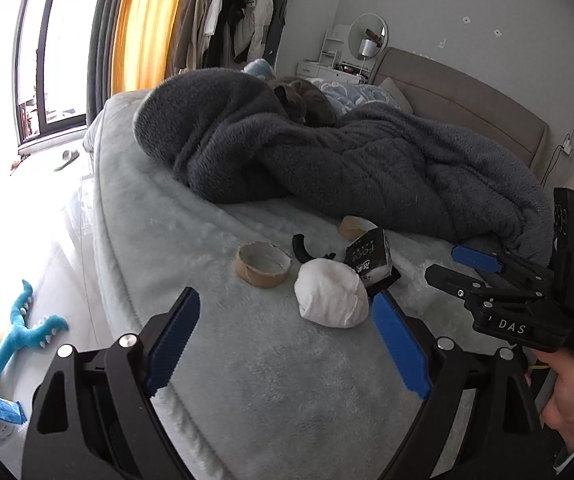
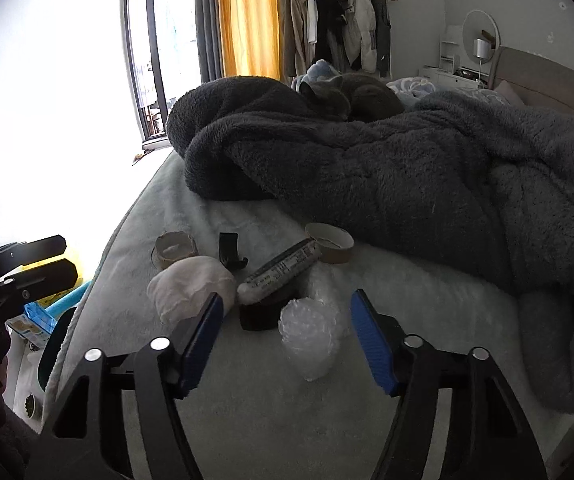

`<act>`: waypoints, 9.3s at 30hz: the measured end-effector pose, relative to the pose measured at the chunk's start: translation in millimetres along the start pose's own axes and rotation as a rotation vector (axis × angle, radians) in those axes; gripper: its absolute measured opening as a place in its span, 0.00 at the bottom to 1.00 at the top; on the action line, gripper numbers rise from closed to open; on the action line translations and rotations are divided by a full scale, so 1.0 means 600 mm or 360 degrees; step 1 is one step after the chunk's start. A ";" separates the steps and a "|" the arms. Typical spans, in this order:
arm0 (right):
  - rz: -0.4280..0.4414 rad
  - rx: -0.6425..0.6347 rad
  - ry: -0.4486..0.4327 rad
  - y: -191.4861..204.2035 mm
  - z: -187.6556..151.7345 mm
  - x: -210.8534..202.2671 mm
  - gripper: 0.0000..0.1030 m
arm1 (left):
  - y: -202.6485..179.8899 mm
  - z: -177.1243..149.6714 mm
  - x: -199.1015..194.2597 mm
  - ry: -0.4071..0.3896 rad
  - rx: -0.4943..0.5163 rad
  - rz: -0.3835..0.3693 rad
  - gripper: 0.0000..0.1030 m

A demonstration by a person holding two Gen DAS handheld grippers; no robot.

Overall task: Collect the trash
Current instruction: 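Grasp the clear plastic bag with the right tool while the left tool grasps a tissue ball, then carry both items to the black bin and open both tools over it, then move both tools back toward the tape roll and wrapper on the bed, then grasp the brown tape roll with the left tool while the right tool grasps the black-and-white packet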

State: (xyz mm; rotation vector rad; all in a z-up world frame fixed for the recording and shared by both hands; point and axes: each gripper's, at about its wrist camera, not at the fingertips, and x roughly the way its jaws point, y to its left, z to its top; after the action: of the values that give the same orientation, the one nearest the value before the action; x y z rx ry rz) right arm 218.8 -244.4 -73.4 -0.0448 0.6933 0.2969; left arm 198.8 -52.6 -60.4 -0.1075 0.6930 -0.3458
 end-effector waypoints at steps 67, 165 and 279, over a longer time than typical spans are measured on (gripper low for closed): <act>0.0340 -0.0015 -0.0032 0.088 0.050 0.001 0.28 | 0.042 0.012 0.020 -0.0066 0.0002 0.0171 0.42; 0.0611 -0.0454 0.0996 0.631 -0.131 0.327 0.50 | 0.453 -0.102 -0.269 -0.0040 -0.0498 0.0517 0.81; 0.0179 -0.0688 0.0357 0.023 0.058 0.174 0.97 | 0.036 0.052 0.172 0.0151 -0.0008 -0.0063 0.55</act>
State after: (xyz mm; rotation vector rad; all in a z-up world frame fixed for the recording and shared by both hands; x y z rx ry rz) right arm 312.7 -200.0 -112.3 -0.4578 0.8451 0.5523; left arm 298.6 -68.8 -103.7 -0.1103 0.7866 -0.3893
